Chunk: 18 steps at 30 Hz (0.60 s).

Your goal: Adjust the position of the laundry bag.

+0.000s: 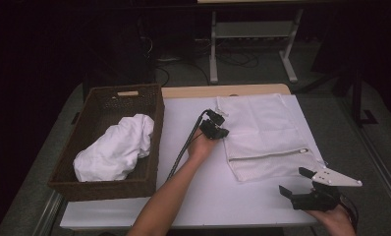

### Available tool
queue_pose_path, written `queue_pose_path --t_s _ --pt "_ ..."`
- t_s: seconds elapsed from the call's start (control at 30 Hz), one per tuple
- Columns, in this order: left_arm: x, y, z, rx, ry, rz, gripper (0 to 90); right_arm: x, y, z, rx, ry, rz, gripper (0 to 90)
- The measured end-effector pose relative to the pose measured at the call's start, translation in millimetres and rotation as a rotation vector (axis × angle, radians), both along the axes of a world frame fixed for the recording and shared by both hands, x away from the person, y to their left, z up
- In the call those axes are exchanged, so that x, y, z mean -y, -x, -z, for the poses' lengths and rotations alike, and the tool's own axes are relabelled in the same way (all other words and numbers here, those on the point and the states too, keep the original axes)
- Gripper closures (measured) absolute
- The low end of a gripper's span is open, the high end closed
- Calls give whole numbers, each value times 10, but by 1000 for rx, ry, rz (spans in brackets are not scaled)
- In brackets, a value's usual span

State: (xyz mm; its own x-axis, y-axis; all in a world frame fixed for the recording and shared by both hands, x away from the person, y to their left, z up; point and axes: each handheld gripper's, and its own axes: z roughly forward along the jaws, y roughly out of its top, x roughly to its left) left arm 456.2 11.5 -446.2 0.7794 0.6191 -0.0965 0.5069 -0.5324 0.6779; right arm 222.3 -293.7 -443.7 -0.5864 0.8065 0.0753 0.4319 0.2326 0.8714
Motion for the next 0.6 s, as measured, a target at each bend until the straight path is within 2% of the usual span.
queue_pose_path --t_s 0.6 --pt "-89 -21 -62 -2 9 2 891 0 0 3 0 2 -1 24"
